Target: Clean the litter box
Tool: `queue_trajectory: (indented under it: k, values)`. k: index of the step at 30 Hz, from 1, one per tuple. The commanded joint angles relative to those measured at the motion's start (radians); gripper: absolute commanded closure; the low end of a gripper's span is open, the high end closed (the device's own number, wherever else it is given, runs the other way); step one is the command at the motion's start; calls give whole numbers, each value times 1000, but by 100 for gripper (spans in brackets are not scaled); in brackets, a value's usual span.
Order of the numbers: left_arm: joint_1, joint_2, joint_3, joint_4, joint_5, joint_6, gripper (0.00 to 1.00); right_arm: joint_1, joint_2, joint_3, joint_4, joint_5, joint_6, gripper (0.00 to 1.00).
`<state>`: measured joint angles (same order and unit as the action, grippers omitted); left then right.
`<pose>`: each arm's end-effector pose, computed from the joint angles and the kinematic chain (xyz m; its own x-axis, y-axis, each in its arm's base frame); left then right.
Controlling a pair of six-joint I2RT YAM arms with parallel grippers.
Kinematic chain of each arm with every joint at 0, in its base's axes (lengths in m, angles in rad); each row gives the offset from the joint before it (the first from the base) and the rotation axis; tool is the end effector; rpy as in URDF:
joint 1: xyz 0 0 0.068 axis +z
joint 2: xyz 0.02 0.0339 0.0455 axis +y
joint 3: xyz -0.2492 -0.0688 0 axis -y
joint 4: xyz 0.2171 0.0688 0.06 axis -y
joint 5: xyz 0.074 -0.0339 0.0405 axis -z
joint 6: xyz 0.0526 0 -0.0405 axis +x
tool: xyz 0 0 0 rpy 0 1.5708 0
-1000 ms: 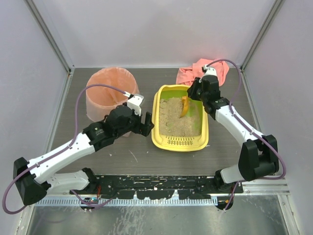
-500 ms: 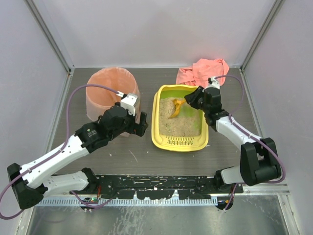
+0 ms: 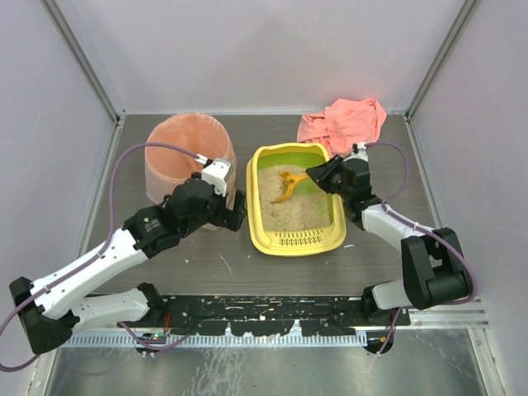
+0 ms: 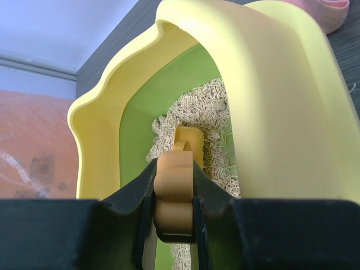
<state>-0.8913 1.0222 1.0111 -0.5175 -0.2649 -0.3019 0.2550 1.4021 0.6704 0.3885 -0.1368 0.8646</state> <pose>0.1462 -0.1590 0.3208 -0.4836 0.1419 -0.8637 0.4869 0.8636 -0.1307 0.2871 0.0822 0.2163 -0.4960 0.6496 -0.5762 0.0049 0.6657 0.7462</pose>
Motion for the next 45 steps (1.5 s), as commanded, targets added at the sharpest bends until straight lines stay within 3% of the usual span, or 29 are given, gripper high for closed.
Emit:
queue_trajectory:
  k: [1,13,26,36,41,45]
  values:
    - [4,-41,63,-10,-16,12,5,9,-85,-8,35,-18,40,99]
    - [5,-102,122,-90,-75,27,0,-35,-194,-53,46,-30,67,99]
    - [4,-153,145,-186,-187,69,2,-189,-293,-123,89,-296,131,99]
    - [5,-107,175,-230,-239,20,2,-400,-264,-254,374,-527,354,99]
    - [4,-85,207,-264,-273,-46,2,-432,-222,-323,578,-534,490,99]
    - [4,-96,219,-251,-281,-65,2,-477,-213,-348,637,-560,521,99]
